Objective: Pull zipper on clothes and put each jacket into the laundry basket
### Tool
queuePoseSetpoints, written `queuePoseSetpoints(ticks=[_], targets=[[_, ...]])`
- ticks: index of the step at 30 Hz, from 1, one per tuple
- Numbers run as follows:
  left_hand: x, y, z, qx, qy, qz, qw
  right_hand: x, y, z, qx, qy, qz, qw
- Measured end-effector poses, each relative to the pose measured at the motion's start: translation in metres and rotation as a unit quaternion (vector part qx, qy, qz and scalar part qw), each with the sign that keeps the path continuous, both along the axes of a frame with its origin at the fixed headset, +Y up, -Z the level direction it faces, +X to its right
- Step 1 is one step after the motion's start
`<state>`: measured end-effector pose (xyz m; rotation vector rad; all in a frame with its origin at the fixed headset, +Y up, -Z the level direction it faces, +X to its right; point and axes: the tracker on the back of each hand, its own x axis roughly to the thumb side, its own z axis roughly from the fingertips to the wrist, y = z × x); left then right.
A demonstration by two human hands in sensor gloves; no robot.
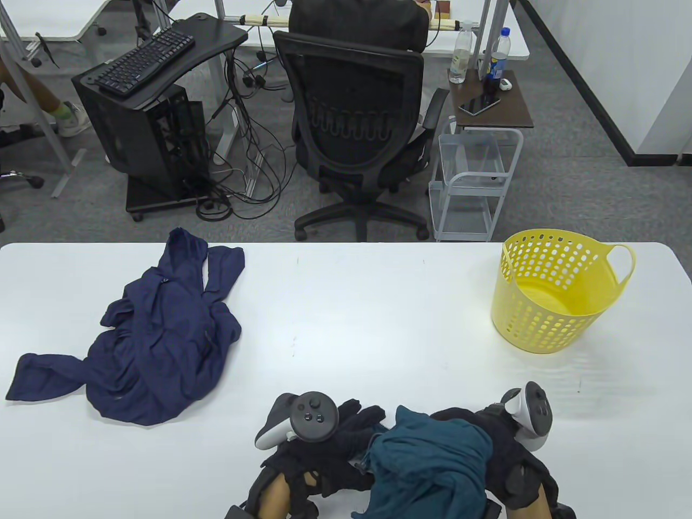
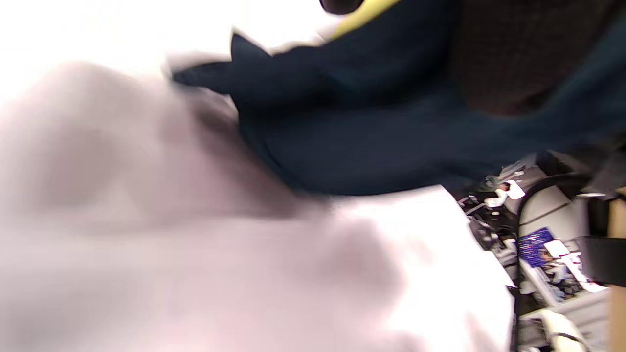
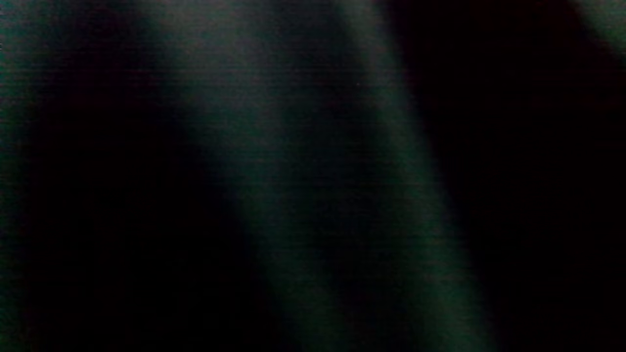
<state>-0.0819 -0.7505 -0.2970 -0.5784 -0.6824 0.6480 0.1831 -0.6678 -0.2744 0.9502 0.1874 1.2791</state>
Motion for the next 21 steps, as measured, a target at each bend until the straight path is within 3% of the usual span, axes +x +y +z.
queuePoseSetpoints(ticks=[2, 5, 8, 11, 14, 18, 20, 21], targets=[[0.000, -0.005, -0.002, -0.009, 0.010, 0.007, 1.000, 0.016, 0.001, -0.002, -0.008, -0.055, -0.008, 0.998], [-0.007, -0.011, -0.008, -0.066, 0.033, 0.084, 0.994, 0.050, -0.004, -0.007, -0.027, -0.229, 0.014, 0.973], [-0.013, -0.013, -0.012, -0.122, 0.082, 0.186, 0.972, 0.073, -0.017, -0.009, -0.051, -0.391, 0.041, 0.918], [-0.010, -0.010, -0.010, -0.172, 0.076, 0.250, 0.950, 0.073, -0.025, -0.009, -0.054, -0.478, 0.072, 0.874], [-0.003, -0.005, -0.004, -0.208, 0.064, 0.301, 0.928, 0.057, -0.027, -0.010, -0.024, -0.494, 0.119, 0.861], [-0.001, -0.001, 0.005, -0.277, 0.072, 0.402, 0.870, 0.017, -0.027, -0.009, 0.048, -0.462, 0.229, 0.855], [-0.003, -0.003, 0.005, -0.295, 0.076, 0.421, 0.854, 0.000, -0.029, -0.009, 0.066, -0.413, 0.266, 0.869], [-0.005, -0.004, 0.005, -0.297, 0.077, 0.427, 0.851, -0.011, -0.031, -0.010, 0.071, -0.362, 0.269, 0.890]])
